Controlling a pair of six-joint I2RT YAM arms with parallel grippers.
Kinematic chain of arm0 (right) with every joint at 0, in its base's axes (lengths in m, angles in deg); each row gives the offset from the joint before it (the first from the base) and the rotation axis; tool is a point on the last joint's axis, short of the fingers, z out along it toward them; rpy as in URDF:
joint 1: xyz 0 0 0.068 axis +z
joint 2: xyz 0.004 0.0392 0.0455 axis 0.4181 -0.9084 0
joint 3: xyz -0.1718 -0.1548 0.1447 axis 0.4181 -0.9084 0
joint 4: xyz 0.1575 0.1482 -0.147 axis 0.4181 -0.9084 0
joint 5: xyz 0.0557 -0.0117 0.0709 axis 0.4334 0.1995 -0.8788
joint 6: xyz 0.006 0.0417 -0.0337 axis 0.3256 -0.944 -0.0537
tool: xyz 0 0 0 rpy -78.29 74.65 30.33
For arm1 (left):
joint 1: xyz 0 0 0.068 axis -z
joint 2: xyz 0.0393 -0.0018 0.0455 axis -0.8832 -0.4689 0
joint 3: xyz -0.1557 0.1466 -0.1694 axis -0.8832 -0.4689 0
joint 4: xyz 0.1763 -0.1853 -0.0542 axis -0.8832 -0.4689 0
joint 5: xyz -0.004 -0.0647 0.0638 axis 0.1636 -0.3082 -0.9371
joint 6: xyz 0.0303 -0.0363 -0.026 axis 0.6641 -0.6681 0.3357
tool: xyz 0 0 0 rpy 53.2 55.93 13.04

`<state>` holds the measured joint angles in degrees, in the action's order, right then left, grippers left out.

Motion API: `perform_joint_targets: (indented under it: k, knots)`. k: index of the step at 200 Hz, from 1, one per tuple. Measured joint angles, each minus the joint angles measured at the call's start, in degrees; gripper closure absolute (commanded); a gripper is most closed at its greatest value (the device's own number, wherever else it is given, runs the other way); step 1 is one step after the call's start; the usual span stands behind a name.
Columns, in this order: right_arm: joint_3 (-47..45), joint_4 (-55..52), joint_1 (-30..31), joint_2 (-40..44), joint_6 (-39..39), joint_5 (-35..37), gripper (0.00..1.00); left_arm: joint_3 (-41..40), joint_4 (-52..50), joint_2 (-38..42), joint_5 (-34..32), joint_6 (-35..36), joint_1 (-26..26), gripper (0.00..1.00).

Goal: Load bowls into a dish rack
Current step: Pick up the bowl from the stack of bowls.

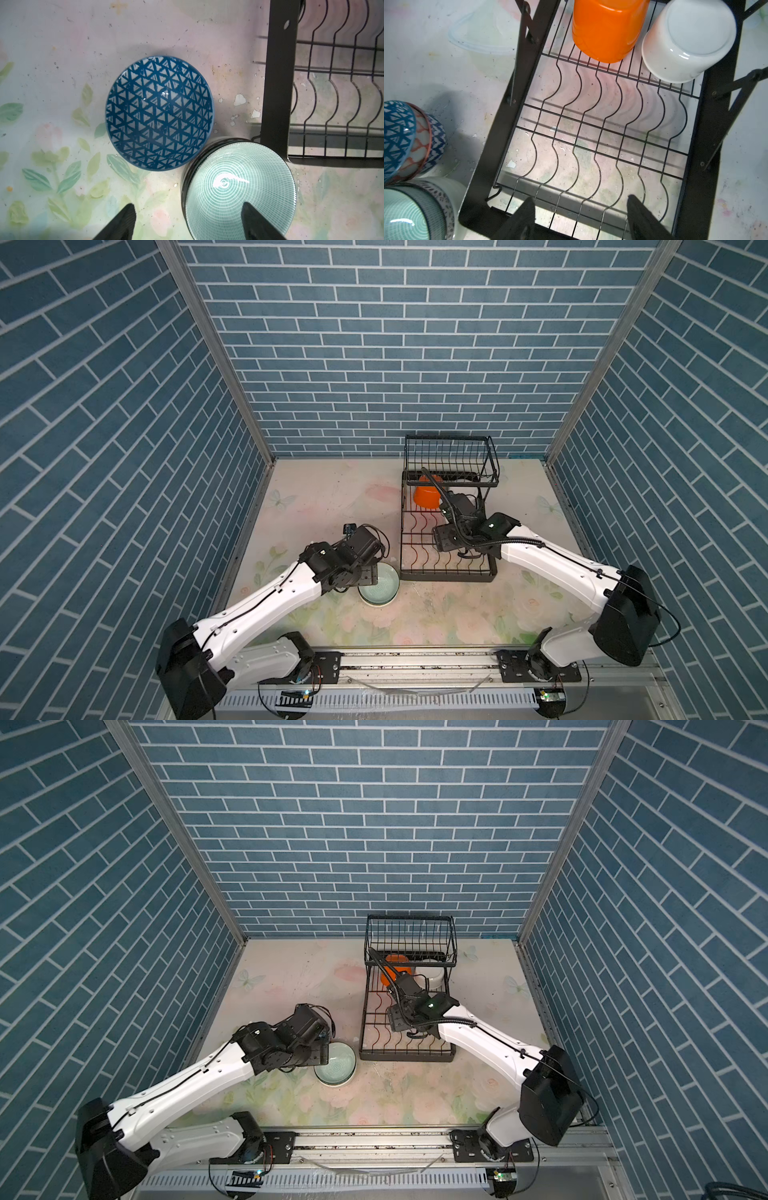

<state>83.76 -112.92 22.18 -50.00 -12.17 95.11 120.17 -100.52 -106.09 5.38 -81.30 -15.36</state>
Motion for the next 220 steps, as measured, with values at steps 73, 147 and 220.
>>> perform_joint_targets:
  k: [73, 147, 220]
  knots:
    - [0.2, -1.1, 0.3, 0.9, 0.0, 0.2, 0.3, 3.4, -0.2, -7.2, -1.1, -1.9, 2.6, 0.53]
    - [0.1, -1.1, 0.3, 1.0, 0.0, 0.4, 0.3, 3.7, -0.4, -10.5, -2.2, -2.0, 3.0, 0.6]
    - [-0.4, -1.0, 0.3, 1.6, 0.0, 0.6, 0.3, 4.7, -1.4, -10.6, -4.0, -1.9, 3.0, 0.63]
